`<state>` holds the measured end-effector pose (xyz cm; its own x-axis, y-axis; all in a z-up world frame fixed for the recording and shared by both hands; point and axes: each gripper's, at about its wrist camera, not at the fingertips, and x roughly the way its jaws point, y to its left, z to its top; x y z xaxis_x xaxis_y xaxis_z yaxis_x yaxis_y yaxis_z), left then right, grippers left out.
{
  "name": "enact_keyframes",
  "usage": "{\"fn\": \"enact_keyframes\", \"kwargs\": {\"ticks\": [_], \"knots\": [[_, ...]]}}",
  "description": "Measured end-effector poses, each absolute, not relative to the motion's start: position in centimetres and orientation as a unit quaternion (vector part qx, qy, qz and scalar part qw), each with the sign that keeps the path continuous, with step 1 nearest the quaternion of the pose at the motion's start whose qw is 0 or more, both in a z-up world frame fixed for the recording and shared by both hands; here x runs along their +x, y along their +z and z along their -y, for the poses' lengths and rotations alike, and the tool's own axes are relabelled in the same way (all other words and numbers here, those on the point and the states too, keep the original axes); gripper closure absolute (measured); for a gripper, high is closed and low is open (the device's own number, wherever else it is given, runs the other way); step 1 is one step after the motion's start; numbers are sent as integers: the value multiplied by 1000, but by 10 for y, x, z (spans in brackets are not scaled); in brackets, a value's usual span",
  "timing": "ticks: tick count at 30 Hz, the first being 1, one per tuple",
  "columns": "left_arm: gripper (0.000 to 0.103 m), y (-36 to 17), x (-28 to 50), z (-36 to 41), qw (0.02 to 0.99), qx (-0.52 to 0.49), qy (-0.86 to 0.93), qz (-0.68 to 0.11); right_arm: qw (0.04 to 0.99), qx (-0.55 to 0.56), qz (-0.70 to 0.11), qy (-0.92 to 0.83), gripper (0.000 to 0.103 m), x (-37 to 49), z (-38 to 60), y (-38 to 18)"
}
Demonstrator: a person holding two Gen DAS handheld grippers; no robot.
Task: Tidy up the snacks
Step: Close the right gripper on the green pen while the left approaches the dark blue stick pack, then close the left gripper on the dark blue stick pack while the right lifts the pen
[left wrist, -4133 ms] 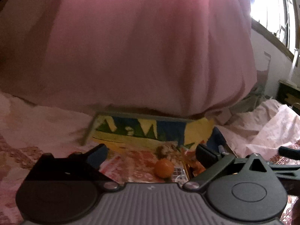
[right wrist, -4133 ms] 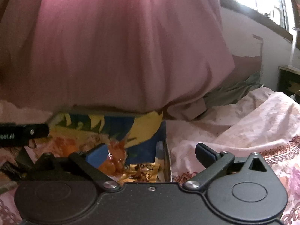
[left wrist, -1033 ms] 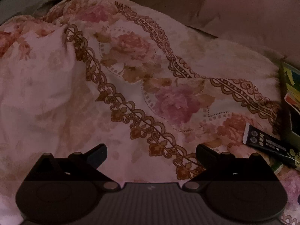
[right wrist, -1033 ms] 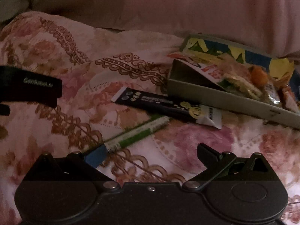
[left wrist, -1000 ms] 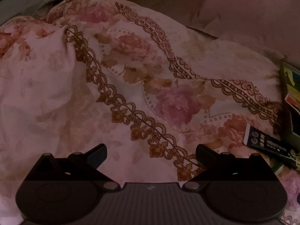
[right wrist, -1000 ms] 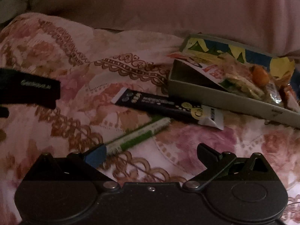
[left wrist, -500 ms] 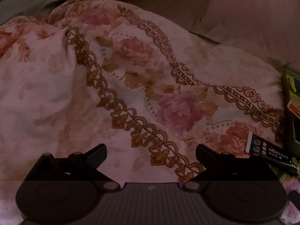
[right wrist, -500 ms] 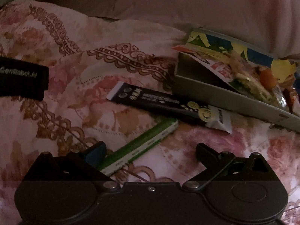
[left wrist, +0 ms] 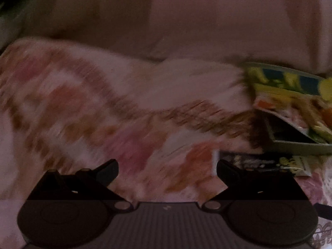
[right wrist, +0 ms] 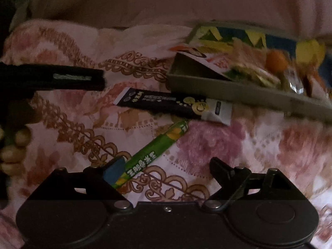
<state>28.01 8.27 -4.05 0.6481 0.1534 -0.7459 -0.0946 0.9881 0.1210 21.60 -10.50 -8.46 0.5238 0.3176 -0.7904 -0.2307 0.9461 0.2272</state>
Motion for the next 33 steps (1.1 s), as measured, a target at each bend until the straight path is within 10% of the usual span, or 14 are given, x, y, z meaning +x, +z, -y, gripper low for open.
{"fn": "enact_keyframes", "kwargs": {"ticks": [12, 20, 33], "knots": [[0, -70, 317, -32, 867, 215, -234, -383, 870, 79, -448, 190, 18, 219, 85, -90], [1, -99, 329, -4, 803, 268, -320, -425, 870, 39, -458, 178, 52, 217, 72, -88], [37, -87, 335, 1, 770, 229, -295, -518, 799, 125, -557, 190, 80, 226, 125, -77]]}}
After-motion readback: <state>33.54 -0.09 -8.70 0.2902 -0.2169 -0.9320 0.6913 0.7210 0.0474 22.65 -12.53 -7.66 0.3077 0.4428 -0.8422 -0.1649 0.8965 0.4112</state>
